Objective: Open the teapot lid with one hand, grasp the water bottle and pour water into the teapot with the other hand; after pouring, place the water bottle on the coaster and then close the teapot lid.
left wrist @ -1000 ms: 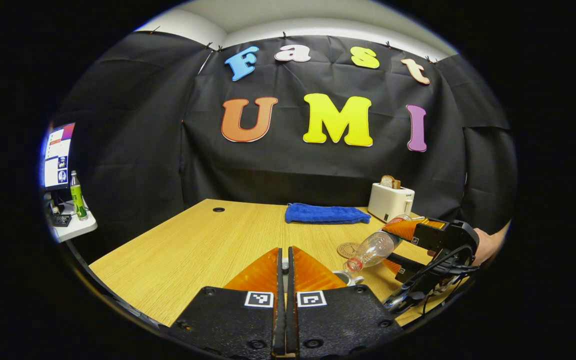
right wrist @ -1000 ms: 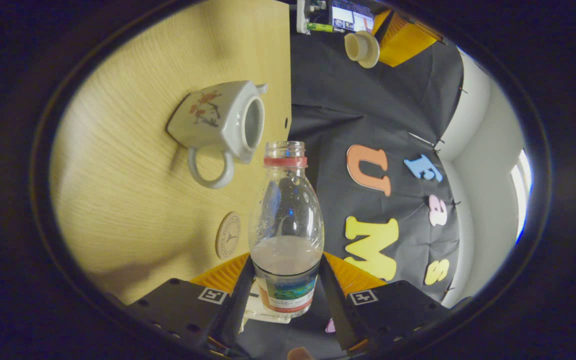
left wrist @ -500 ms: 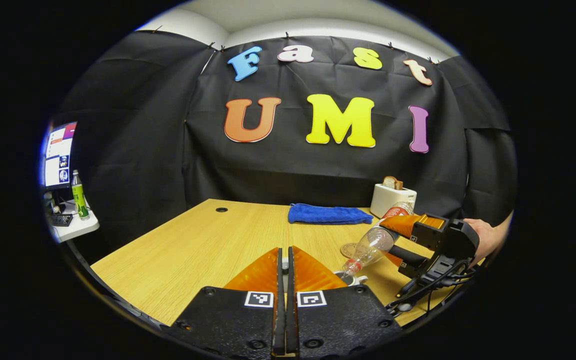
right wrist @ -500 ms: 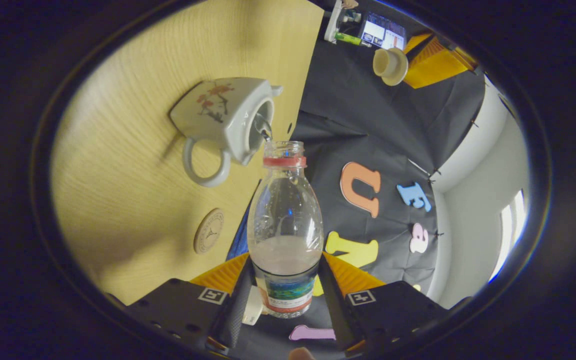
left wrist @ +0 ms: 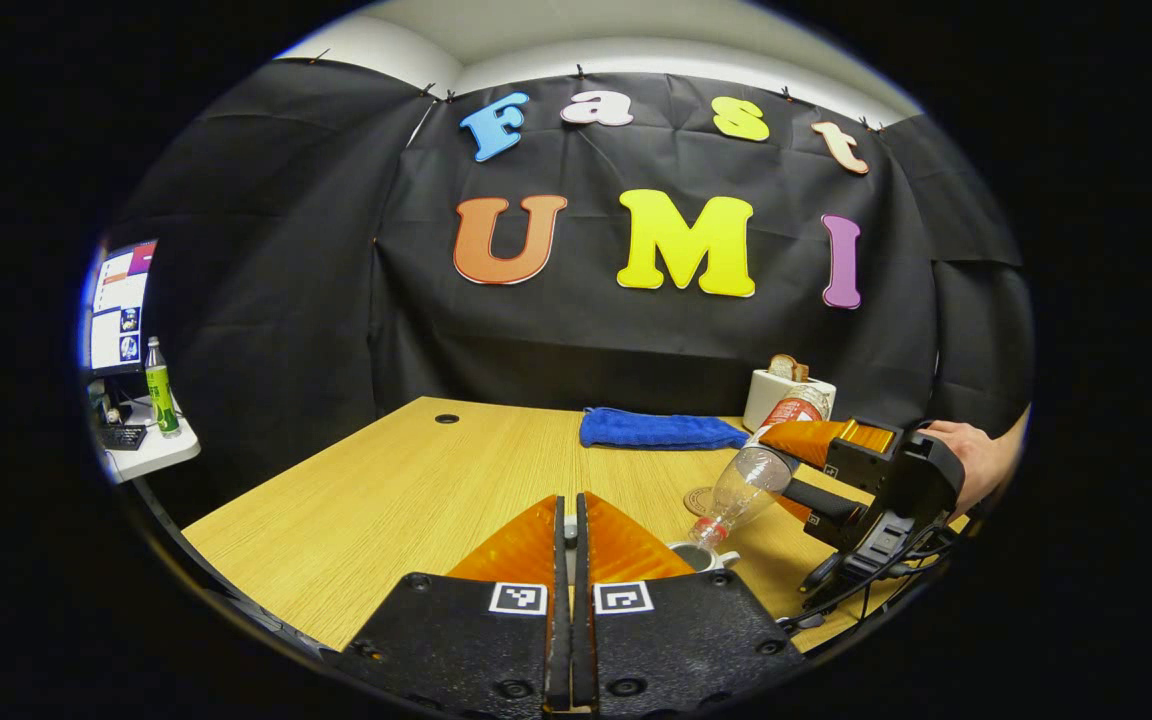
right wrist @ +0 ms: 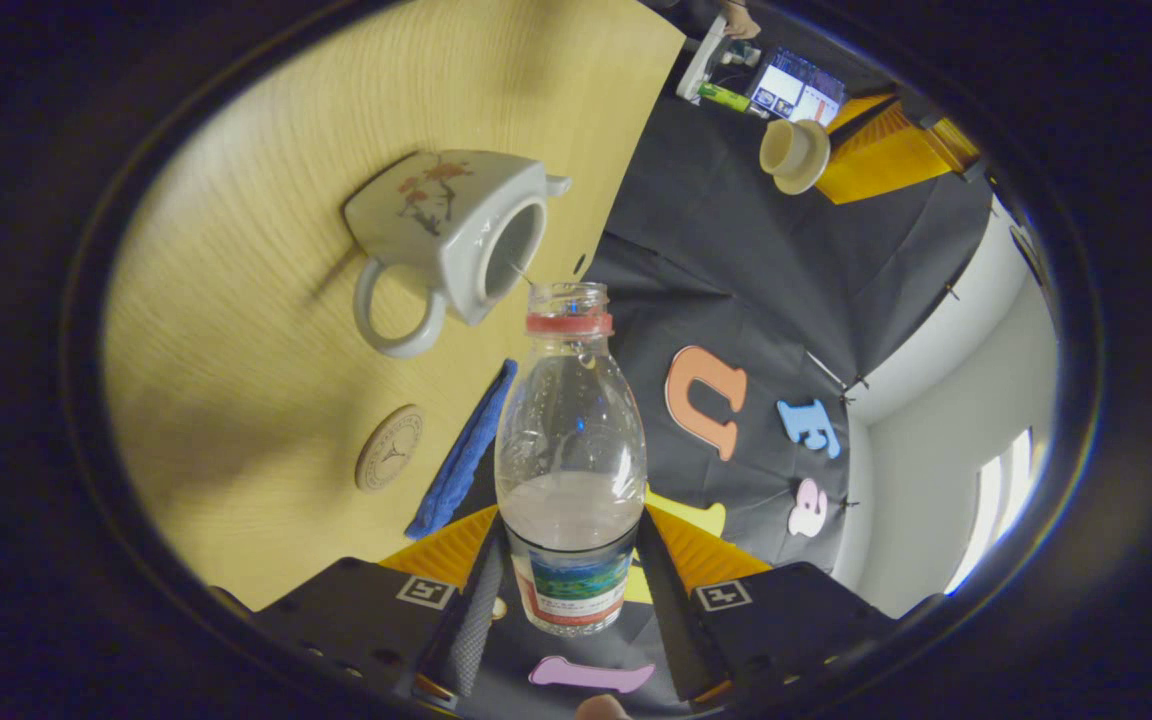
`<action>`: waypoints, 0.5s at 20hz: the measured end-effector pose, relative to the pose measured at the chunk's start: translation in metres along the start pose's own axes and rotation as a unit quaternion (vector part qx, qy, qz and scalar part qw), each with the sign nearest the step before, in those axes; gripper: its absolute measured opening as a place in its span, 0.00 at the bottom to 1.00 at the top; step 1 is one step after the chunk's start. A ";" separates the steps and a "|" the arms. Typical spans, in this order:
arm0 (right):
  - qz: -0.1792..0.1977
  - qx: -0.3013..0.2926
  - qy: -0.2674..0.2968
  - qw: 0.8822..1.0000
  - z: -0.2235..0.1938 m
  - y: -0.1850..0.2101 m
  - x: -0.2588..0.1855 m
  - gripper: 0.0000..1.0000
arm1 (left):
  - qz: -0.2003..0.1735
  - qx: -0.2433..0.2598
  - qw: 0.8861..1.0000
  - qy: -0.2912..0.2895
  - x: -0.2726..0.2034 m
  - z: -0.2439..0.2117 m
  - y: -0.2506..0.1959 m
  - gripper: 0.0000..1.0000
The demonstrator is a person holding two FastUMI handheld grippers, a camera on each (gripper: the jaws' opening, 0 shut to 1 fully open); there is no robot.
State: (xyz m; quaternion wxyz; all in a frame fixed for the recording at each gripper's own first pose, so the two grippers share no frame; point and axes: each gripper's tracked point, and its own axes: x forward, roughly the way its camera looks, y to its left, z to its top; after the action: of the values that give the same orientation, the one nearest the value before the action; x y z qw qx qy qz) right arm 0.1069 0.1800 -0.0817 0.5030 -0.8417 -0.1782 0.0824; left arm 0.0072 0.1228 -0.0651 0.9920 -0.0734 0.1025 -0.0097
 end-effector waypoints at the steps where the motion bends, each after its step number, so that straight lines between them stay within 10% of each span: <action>1: -0.002 -0.006 -0.001 1.000 0.001 -0.002 -0.001 0.73 | 0.000 -0.001 1.000 0.000 0.000 -0.001 0.000 0.03; 10: -0.019 -0.043 -0.010 0.999 0.003 -0.020 -0.005 0.72 | -0.001 -0.003 1.000 -0.003 -0.001 0.003 0.001 0.03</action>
State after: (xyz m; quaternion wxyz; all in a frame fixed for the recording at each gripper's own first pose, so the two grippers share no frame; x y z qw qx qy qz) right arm 0.0968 0.1891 -0.0656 0.4662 -0.8580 -0.2029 0.0732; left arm 0.0073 0.1238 -0.0624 0.9920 -0.0767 0.0999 -0.0102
